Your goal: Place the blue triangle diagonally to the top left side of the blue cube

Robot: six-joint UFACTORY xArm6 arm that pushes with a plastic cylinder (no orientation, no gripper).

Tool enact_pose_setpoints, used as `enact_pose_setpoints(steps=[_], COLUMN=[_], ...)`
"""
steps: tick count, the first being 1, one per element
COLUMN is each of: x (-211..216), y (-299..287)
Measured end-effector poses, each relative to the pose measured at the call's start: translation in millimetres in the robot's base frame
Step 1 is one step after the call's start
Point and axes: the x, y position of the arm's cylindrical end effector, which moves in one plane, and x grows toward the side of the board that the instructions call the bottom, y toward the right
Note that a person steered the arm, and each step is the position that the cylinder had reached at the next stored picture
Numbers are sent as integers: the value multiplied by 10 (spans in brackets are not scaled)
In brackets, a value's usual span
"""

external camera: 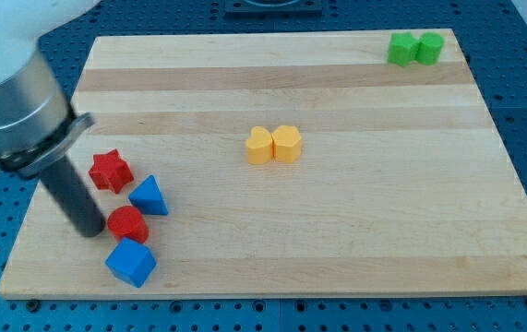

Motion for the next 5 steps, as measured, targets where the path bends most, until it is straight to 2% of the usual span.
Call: enact_pose_setpoints(steps=[1, 2, 5], x=[219, 467, 428], y=[-280, 78, 1056])
